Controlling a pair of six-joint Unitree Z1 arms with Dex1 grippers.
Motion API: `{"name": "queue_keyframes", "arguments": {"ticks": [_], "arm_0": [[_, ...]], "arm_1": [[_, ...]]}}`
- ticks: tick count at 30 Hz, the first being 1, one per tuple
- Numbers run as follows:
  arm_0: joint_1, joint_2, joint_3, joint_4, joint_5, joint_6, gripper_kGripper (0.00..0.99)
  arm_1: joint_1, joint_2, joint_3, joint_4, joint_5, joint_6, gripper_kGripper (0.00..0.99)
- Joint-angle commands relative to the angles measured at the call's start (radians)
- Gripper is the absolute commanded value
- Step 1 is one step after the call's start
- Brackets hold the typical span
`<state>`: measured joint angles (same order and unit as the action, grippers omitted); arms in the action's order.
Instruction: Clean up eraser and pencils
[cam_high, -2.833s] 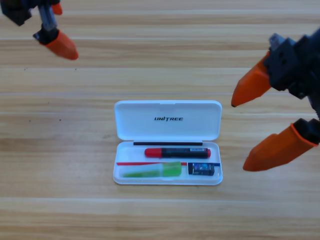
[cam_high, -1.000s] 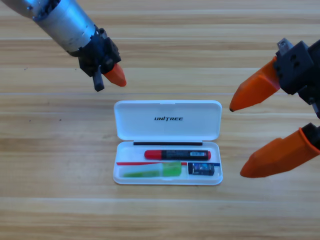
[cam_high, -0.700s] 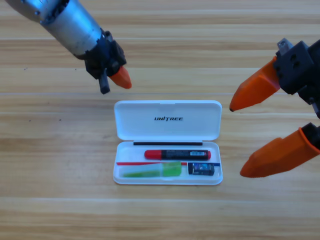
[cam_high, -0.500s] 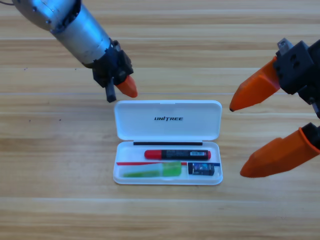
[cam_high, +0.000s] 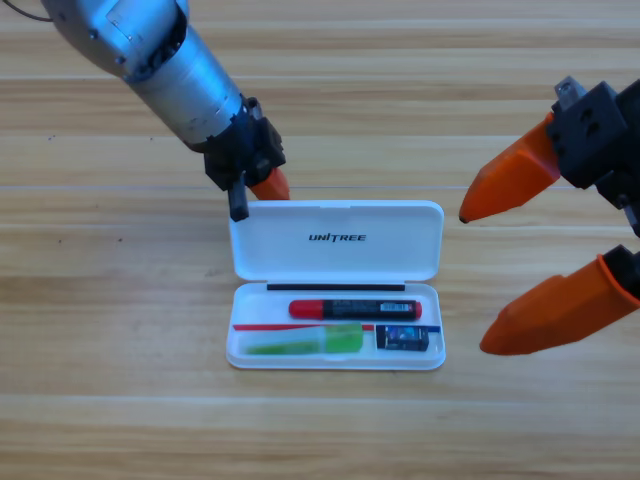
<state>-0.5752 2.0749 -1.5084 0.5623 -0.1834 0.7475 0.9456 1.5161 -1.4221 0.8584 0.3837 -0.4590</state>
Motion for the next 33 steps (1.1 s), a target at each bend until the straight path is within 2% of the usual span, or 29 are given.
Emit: {"name": "queue_keyframes", "arguments": {"ticks": [1,15,33], "arm_0": [[-0.035,0.027,0.011,0.014,-0.021,-0.017,0.0],[-0.091,-0.064,0.045,0.09,-0.03,-0.036,0.0],[-0.144,-0.078,0.136,0.041,-0.028,-0.045,0.0]], "arm_1": [[-0.024,-0.016,0.031,-0.027,0.015,0.011,0.943],[-0.024,-0.014,0.029,-0.027,0.015,0.014,0.943],[-0.024,-0.01,0.029,-0.027,0.023,0.017,0.943]]}}
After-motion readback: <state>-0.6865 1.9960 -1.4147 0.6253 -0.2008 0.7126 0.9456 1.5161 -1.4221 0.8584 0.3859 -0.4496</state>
